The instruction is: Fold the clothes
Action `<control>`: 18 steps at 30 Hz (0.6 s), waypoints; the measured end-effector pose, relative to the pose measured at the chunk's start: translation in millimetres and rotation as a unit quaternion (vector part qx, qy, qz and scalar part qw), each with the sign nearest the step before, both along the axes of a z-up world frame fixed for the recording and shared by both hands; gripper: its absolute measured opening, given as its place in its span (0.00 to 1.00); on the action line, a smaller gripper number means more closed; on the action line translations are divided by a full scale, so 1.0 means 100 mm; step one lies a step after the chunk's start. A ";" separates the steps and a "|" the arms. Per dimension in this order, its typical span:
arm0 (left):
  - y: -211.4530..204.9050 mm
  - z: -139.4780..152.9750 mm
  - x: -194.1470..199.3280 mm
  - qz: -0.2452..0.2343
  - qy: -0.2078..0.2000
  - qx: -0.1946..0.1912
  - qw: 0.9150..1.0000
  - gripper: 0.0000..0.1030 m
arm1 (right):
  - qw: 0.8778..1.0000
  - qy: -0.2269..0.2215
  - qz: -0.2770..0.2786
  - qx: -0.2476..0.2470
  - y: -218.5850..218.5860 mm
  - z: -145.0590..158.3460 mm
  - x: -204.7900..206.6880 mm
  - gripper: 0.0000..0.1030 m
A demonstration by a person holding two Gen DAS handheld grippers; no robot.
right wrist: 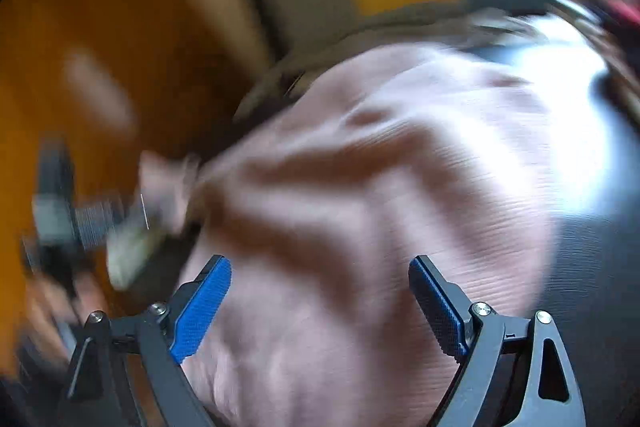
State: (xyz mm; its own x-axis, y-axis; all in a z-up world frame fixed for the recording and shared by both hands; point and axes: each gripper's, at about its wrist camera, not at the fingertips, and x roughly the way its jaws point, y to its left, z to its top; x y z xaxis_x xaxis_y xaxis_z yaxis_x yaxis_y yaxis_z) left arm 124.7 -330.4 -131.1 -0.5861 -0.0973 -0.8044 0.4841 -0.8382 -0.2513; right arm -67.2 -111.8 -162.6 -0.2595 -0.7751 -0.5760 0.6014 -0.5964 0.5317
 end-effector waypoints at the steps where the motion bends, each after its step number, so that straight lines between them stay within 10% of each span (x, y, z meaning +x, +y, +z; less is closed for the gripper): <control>1: 0.10 -0.11 -0.05 -0.007 -0.019 0.003 1.000 0.17 | 0.999 -0.021 -0.030 -0.020 0.17 -0.02 -0.17 0.90; 5: 0.33 -0.36 -0.10 -0.012 -0.048 -0.033 0.998 0.17 | 0.983 -0.105 -0.137 -0.059 0.60 -0.21 -0.91 0.90; 10: 0.26 -0.26 -0.07 -0.020 -0.050 -0.047 0.997 0.20 | 0.984 -0.112 -0.131 -0.052 0.53 -0.46 -1.21 0.83; 13: 0.12 -0.09 -0.07 -0.017 -0.032 -0.017 0.999 0.19 | 0.988 -0.115 -0.099 -0.030 0.32 -0.56 -1.26 0.23; 18: -0.15 0.31 -0.18 -0.023 0.023 0.035 0.999 0.19 | 0.995 -0.038 -0.076 -0.044 0.08 -0.20 -1.09 0.16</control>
